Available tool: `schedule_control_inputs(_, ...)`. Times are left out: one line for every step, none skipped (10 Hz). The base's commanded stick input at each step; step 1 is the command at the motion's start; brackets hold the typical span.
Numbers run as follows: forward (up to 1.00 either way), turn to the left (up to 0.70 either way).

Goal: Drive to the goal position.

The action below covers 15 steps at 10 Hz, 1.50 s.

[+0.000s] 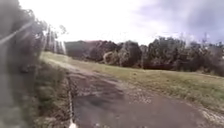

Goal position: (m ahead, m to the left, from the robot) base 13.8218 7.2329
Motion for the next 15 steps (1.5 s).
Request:
schedule_control_inputs(0.00,0.00)
schedule_control_inputs(0.00,0.00)
schedule_control_inputs(0.00,0.00)
schedule_control_inputs(0.00,0.00)
schedule_control_inputs(0.00,0.00)
schedule_control_inputs(0.00,0.00)
schedule_control_inputs(0.00,0.00)
schedule_control_inputs(0.00,0.00)
schedule_control_inputs(0.00,0.00)
schedule_control_inputs(0.10,0.00)
schedule_control_inputs(0.66,0.00)
schedule_control_inputs(0.85,0.00)
schedule_control_inputs(0.85,0.00)
schedule_control_inputs(0.85,0.00)
schedule_control_inputs(0.85,0.00)
